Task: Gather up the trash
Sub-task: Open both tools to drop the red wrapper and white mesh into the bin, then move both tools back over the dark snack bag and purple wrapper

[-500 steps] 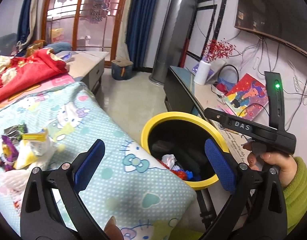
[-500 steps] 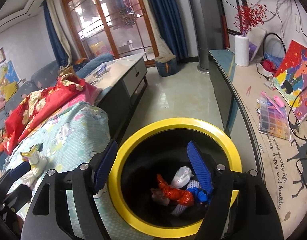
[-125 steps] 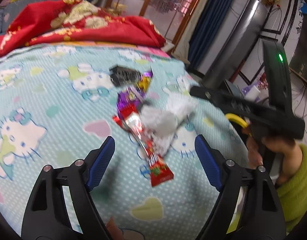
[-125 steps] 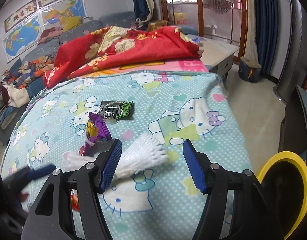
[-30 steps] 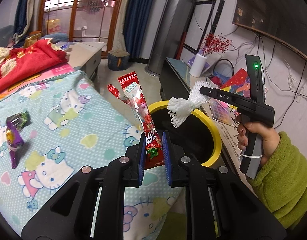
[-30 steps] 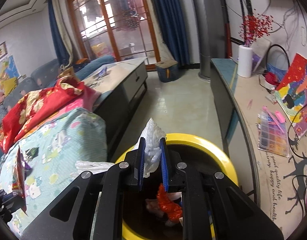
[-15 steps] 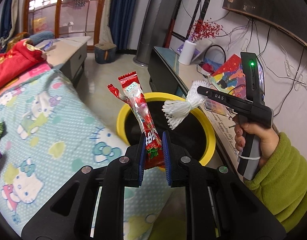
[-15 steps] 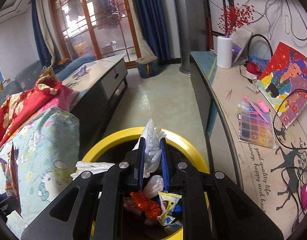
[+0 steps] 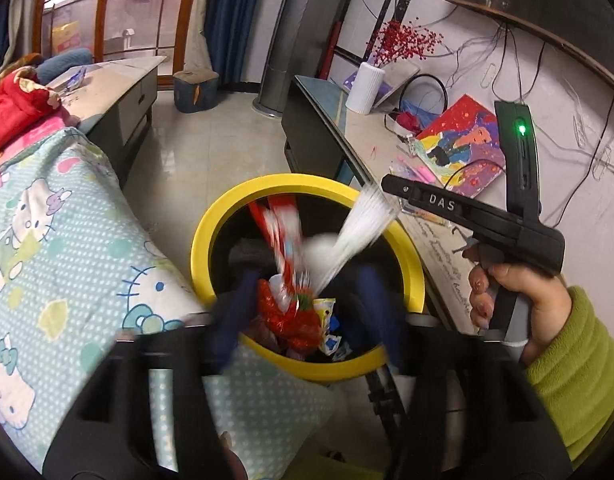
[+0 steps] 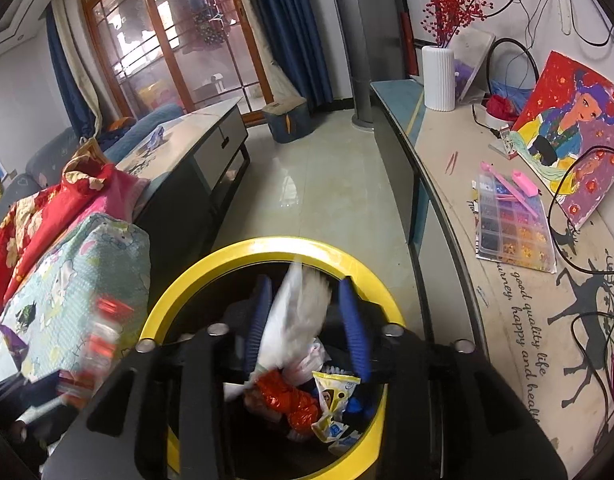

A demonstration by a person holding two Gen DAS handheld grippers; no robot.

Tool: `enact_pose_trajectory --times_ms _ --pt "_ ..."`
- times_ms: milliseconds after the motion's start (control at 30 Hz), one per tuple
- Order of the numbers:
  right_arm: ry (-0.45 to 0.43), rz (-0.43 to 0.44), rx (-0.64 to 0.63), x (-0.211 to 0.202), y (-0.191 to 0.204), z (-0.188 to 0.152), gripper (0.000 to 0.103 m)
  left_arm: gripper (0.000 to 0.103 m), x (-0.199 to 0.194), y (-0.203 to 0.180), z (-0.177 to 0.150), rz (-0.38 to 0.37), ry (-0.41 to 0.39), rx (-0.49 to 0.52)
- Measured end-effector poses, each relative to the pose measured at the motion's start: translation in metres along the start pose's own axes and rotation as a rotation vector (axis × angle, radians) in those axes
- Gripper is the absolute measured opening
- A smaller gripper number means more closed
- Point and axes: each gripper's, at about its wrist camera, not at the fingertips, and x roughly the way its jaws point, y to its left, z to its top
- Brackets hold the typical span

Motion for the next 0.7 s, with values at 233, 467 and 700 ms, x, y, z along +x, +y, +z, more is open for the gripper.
enact_pose_trajectory --times_ms 233,467,700 --pt "-0.027 0.004 0.017 -0.007 0.004 0.002 0.054 0.092 -0.022 0.009 -0.003 0.073 -0.072 0.008" --pt "-0.052 0.052 -0.016 -0.018 0.029 0.004 0.059 0.092 -0.051 0.030 -0.007 0.157 -0.145 -0.020" --pt "-0.072 0.116 -0.083 -0.032 0.070 0.002 0.062 0.092 -0.083 0.056 -0.011 0.239 -0.222 -0.082"
